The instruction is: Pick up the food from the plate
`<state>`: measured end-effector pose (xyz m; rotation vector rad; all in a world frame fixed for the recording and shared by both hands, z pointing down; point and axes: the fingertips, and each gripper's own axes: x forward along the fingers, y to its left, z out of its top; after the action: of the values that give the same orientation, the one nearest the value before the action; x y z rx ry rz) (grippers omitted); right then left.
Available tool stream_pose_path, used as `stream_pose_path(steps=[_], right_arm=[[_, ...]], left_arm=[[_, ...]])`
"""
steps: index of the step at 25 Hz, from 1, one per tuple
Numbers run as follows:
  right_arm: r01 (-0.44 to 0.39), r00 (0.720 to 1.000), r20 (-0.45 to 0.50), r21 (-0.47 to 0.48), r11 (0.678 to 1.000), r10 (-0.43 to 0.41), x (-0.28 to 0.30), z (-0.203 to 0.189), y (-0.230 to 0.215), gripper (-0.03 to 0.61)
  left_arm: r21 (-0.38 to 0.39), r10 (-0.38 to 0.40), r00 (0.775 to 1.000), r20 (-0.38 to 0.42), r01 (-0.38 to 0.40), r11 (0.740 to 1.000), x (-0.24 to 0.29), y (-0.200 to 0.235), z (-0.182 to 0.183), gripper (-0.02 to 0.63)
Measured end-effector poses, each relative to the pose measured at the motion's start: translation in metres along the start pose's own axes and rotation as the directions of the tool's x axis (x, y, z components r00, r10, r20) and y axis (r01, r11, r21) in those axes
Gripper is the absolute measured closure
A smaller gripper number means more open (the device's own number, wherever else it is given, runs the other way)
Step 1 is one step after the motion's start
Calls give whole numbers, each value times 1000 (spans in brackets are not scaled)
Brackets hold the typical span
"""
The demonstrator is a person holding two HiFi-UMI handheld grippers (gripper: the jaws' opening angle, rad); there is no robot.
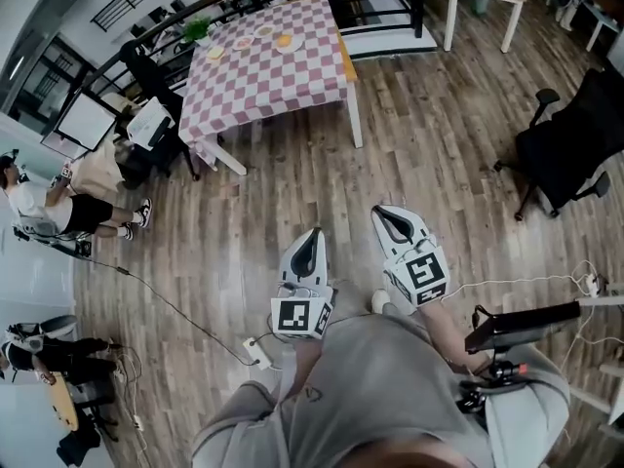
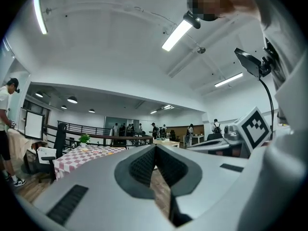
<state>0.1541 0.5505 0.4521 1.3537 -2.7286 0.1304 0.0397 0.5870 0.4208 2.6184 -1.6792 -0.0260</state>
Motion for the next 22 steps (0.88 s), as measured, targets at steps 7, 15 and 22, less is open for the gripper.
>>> stream_pose_path(steps=[7,15,22], right_arm=[[-33,999,-37,-3,999,33,3,-13,4,563],[-65,997,-37,-2,998,65,15,-16,2,563],[-91,994,-57,29,995,92,41,-24,-3,563]], left_arm=[[37,46,999,-8,-46,998,-12,4,-2,603],[63,45,999,15,-46,997,0,5,3,603],[52,50,999,-11,-49,997,20,23,-10,603]])
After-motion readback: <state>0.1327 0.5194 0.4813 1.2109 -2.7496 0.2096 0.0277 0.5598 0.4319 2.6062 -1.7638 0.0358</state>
